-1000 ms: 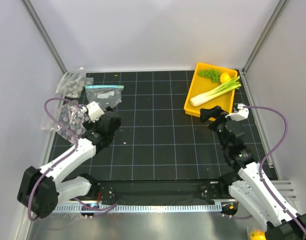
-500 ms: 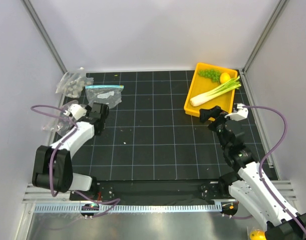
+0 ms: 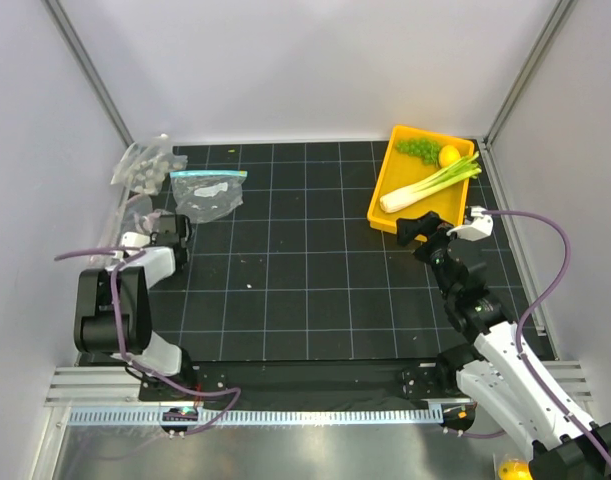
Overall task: Place the food in the zip-top bag and seal the zipper
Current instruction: Pick up the zipper food storage bag at the center of the board, then place the zipper food storage bag at the center of the board.
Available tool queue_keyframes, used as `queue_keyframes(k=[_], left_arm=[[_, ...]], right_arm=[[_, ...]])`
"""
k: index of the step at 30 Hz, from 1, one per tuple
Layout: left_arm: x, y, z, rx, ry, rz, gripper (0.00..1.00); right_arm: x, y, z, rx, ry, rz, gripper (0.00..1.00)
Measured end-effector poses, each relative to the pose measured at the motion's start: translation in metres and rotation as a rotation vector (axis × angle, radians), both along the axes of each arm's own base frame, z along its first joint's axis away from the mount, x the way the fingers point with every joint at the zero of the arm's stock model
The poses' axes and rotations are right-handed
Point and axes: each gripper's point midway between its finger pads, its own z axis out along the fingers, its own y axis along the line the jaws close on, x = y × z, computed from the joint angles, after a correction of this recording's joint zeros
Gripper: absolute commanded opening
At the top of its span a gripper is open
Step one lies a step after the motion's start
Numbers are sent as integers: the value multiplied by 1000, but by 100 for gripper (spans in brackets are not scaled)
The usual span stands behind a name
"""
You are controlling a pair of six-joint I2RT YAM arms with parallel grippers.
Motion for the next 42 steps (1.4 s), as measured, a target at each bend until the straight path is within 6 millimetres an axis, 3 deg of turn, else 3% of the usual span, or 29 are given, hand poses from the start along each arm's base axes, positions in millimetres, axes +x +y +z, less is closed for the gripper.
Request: queue_keyframes(k=[5,7,11,14,17,21,25,28,30,32,34,36,37,38,39,42], left_arm=[[12,-22,12,-66,-107,-70,0],[21,-46,30,-70,-163,-152,0],[27,-118,86,-69,-319,-369,0],[13,-178,129,-84,-438,-555,0],[-1,-217,153,-96,-528,-698,0],[-13,-261,143,-89,-536,-951,0],[-30,-325,122,-6,-397,-1316,0],[-56,-398,152,116,-375,-1632,0],[-77,-426,177,147,-436,-1767,0],[-93,-433,192,167,-478,-1851,1],[-98,-427,198,198,-484,-1894,2],[-99,-418,200,236,-484,-1907,12],[-99,-413,201,253,-484,-1911,20],[-99,-409,201,278,-482,-1917,41],[-99,-404,202,307,-478,-1922,51],[-94,-392,200,383,-440,-1907,71]], right_arm=[[0,1,0,1,0,3,100],[0,1,0,1,1,4,100],[0,1,0,1,0,7,100],[0,2,-1,1,2,11,100],[1,3,-3,-1,12,17,100],[1,4,-4,-1,13,20,100],[1,4,-5,-4,17,18,100],[1,3,-6,-8,19,16,100],[1,3,-5,-11,18,14,100],[1,3,-5,-15,18,15,100],[1,2,-5,-17,16,15,100],[1,2,-4,-17,12,15,100],[1,2,-3,-17,9,15,100],[0,2,-2,-16,6,15,100],[0,2,-2,-17,6,15,100],[0,1,-2,-19,5,10,100]])
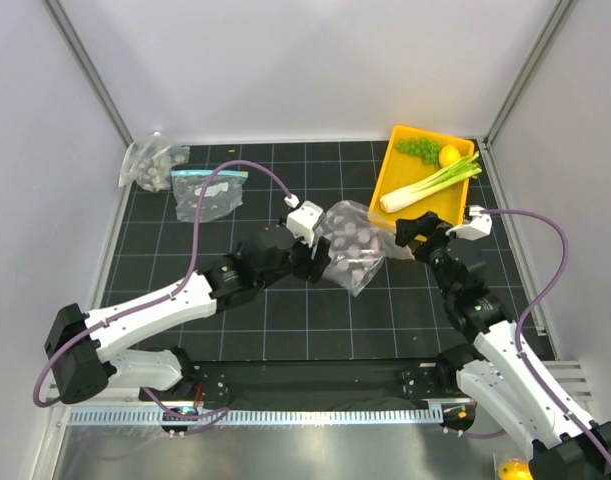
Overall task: Place the food in the zip-top bag and seal the zipper
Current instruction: Place the zipper food storage bag at the center of the board.
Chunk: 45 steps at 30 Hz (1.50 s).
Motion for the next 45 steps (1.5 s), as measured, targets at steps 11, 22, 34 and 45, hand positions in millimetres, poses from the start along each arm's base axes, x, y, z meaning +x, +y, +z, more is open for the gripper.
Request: queue_keyframes(k=[11,22,34,45], left_arm=[[34,55,-10,148,-80,307,97],[16,17,-64,239,41,72,100],[-49,-59,-73,279,-64,-269,100],[8,-64,-143,636,-112,-29,100]], right_arm=[[3,2,-7,-22,22,9,98],[14,18,-32,-59,134,78,98],[9,15,-17,-46,89,72,100],[-6,0,20,-4,-69,20,99]])
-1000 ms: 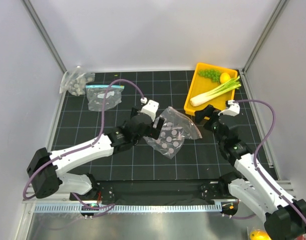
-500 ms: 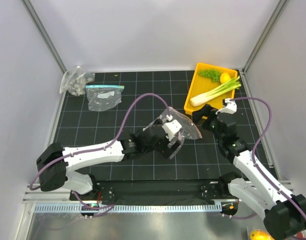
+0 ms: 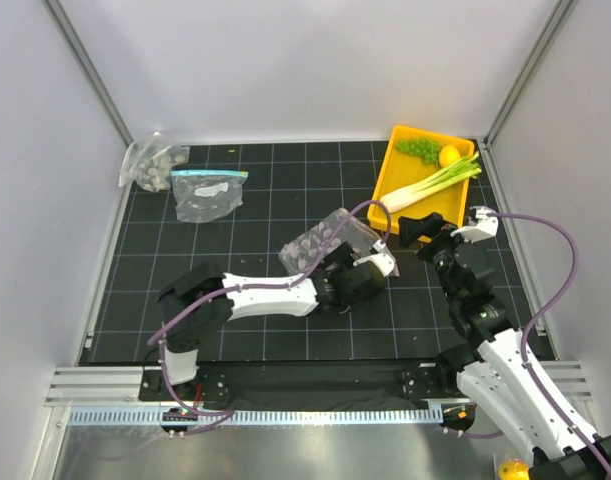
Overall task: Place the food in the zip-top bag and seal the zipper
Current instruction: Place the zipper food storage bag at the center of the board, then pick up the zipper food storage bag at the center of the board.
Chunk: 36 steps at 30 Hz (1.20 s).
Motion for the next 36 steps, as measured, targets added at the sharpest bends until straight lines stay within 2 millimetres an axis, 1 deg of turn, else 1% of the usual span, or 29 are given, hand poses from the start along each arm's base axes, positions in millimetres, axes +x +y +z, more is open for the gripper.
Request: queue_keyframes(k=[2,3,6,8,9,13,16,17,18,19,22,27,29,30,32,34,36], left_arm=[[15,12,7,71,-79,80,100],[19,19,10,98,-108,109,100],[27,45,21,155,-161,183,100],[31,67,31,167,-167,223,100],[34,78,37,153,-163,249,100],[57,138,73,22,-146,424,100],[72,184,98,-150,-142,562,100],[72,193,104,-201,-148,586,100],[69,196,108,-233,-151,592,100],[65,196,111,-278,-152,586,100],[56,190,111,-347,-142,562,100],[50,173,101,-420,-90,497,100],[49,161,96,-437,-56,458,100],[50,156,94,-440,-45,447,100],[55,143,83,-415,-10,428,100],[60,129,70,-375,14,412,100],[62,116,58,-325,21,388,100]], right_arm=[[1,0,-4,-4,12,0,99],[2,1,-5,-7,18,0,99],[3,1,-12,-15,41,1,99],[4,2,-14,-17,47,2,99],[4,2,-14,-17,48,3,99],[7,5,-19,-21,64,12,99],[11,11,-30,-29,99,36,99],[12,13,-35,-32,116,47,99],[14,16,-39,-35,131,56,99],[16,19,-46,-36,151,70,99],[22,31,-68,-32,222,114,98],[27,51,-105,-4,339,184,95],[27,54,-114,1,368,199,95],[27,56,-115,5,374,204,95],[27,57,-113,16,369,209,95],[28,58,-107,24,350,210,95],[28,57,-98,30,320,205,95]])
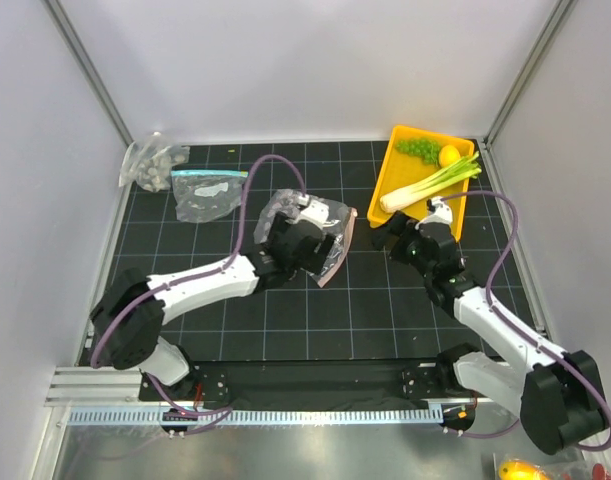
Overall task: Place the food in the zip-top bag and seal the zipper
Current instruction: Pick up the zipper food storage bag at the center of the board.
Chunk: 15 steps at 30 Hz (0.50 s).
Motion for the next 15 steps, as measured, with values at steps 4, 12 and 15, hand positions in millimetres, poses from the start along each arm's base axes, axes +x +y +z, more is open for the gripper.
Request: queue_keyframes(k=[4,12,15], left_arm=[[-13,-34,-4,108,-42,-94,100],[-28,-89,-12,212,-86,-239,79],[-22,-100,-27,262,-77,-259,74]], right_arm=[[-2,-10,28,12,-87,-46,96],[-24,-48,81,50,-308,-201,95],[-28,-56,88,58,-345,-237,95]])
